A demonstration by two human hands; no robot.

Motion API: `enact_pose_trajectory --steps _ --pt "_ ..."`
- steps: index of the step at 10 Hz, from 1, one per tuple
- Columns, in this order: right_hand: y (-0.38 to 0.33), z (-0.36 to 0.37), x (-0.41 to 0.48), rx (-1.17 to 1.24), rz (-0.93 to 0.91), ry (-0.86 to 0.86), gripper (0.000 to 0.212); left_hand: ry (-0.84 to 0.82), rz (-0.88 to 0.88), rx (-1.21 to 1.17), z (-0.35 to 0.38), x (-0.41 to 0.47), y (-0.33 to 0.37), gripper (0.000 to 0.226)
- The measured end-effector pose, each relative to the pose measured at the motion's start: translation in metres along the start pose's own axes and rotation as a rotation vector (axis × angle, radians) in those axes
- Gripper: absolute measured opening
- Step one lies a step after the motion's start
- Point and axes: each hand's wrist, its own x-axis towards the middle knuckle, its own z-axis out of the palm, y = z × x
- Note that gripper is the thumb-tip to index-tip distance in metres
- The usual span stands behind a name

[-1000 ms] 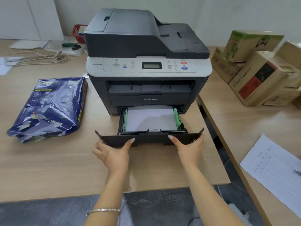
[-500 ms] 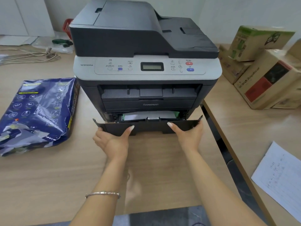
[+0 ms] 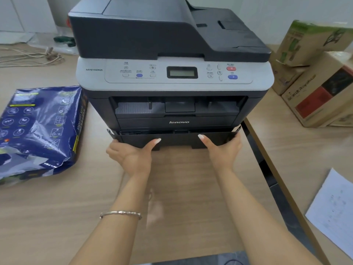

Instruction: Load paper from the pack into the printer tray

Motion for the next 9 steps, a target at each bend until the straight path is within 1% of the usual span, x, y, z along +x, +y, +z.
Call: enact_pose_trajectory --steps 3,6,7,8,9 --pt "-0.004 0.007 0.012 0.033 -0.018 -0.015 0.113 -0.005 0.0 0.031 0.007 0.012 0.005 0.111" --pt "-0.001 0.011 0.014 -0.011 -0.026 -0.003 0.116 -0.033 0.017 0.042 0.007 0.013 0.0 0.112" --pt "-0.002 0.009 0.013 -0.045 0.013 -0.047 0.12 -0.076 -0.005 0.044 0.003 0.011 0.002 0.11" --pt "-0.002 0.006 0.008 -0.067 0.082 -0.075 0.122 -0.149 -0.041 0.017 -0.005 0.011 0.002 0.111" --pt "-0.005 0.0 -0.004 -0.054 0.168 -0.082 0.126 -0.189 -0.073 0.038 -0.015 0.002 0.004 0.111"
